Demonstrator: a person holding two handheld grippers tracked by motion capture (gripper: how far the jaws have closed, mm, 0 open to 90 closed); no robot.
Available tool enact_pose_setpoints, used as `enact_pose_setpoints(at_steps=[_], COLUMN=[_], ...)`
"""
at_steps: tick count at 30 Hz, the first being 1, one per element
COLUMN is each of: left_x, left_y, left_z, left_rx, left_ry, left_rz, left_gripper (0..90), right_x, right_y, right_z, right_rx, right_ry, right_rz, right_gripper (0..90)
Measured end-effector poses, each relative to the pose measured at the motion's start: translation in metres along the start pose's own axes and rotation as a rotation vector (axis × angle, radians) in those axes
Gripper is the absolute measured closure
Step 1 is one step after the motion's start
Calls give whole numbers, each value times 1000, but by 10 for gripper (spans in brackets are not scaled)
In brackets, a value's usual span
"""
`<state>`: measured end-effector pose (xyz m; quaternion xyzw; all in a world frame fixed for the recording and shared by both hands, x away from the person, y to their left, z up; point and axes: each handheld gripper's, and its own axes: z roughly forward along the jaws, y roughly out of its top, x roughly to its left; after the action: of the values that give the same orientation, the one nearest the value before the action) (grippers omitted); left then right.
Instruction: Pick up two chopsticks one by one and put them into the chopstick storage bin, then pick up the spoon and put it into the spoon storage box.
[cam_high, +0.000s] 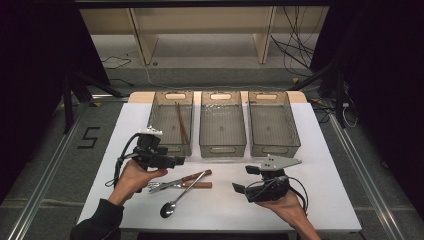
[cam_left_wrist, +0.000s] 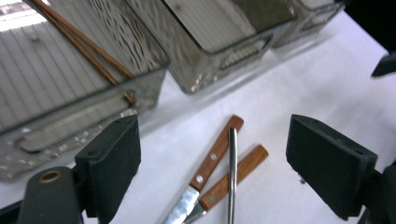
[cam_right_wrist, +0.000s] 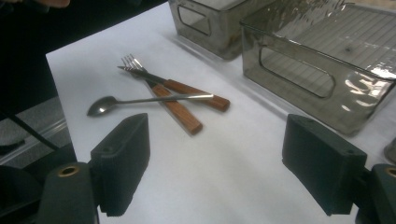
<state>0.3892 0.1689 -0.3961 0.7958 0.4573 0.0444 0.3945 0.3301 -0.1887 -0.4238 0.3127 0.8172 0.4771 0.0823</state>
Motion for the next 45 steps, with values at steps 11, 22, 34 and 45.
enact_pose_setpoints(at_steps=[11,22,34,45], left_x=[-10,-24,-32,-40], left_y=[-19,-29,-37,-43], left_z=[8,15,24,31], left_rx=[61,133,207,289], left_ry=[3,29,31,46], left_rz=[27,80,107,151], left_gripper=[174,174,158,244], right_x=[-6,-6,-7,-8], right_y=[-9,-12,-16,-17], right_z=[-11,-12,-16,-17], right_rx=[-37,-40,-49,-48], right_ry=[-24,-32,-44,-48], right_rz=[27,35,51,50], right_gripper=[241,241,240,239])
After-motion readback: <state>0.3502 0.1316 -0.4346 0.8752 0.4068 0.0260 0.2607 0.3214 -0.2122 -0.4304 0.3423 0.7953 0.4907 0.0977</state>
